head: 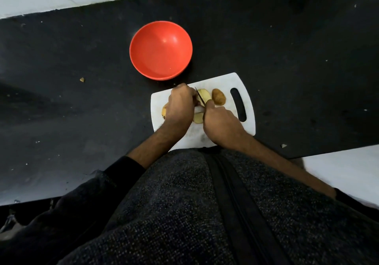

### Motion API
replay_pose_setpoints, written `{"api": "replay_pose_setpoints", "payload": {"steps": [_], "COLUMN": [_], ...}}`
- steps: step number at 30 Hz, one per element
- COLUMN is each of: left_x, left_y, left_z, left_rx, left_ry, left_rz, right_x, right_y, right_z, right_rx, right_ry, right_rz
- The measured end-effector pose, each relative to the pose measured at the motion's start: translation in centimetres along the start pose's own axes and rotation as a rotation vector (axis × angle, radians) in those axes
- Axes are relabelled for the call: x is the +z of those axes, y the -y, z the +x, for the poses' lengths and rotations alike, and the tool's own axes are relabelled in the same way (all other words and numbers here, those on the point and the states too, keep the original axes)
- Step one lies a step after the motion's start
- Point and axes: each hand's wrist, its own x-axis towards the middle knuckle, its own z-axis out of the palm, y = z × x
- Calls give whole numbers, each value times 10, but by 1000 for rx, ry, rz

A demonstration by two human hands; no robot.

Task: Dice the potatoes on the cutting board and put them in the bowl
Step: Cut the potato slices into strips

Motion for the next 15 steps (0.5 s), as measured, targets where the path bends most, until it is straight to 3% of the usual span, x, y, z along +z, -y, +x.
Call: {"api": "replay_pose_setpoints", "payload": {"steps": [15], "left_x": [1], "left_y": [5], "left_z": [7], "left_rx": [55], "left_ry": [8], "left_rz": [33], "right_x": [-4], "right_y": [7], "right_z": [5], "right_rx": [39], "right_ry": [86], "right_rz": [47]}}
